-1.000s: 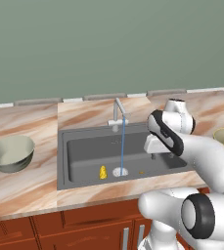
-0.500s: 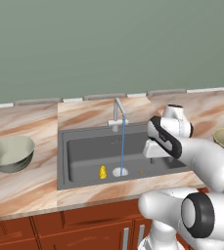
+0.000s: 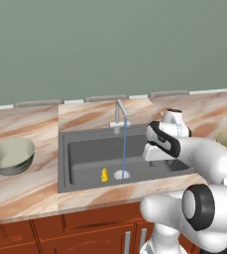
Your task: Pick the oranges from the sink and place them in one bowl. Place the corn in the other bowl. Then turn off the sink faucet.
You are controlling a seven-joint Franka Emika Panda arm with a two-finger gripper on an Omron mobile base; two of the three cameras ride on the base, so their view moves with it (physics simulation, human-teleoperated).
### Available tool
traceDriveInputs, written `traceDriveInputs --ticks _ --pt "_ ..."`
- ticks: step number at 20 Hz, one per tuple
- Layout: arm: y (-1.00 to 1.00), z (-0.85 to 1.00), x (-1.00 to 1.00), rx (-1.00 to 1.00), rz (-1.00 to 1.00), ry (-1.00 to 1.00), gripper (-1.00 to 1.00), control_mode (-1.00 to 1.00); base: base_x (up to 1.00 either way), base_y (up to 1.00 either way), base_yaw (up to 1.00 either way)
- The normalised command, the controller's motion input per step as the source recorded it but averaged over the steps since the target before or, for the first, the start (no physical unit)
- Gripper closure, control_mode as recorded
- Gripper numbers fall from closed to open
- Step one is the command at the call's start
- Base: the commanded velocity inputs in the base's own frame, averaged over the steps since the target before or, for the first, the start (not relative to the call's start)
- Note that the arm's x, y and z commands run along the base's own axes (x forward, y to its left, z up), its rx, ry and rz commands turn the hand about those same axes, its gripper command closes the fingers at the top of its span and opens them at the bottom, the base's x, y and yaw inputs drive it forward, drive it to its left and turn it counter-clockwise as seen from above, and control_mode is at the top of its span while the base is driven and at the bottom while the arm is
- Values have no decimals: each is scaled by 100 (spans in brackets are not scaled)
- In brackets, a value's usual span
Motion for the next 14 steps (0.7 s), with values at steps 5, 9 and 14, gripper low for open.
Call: traceDriveInputs --ticks 5,9,14 --pt "0 -24 23 0 0 0 -100 -100 0 0 0" --pt "0 -21 15 0 0 0 -100 -100 0 0 0" --pt "0 -18 10 0 0 0 -100 -100 0 0 0"
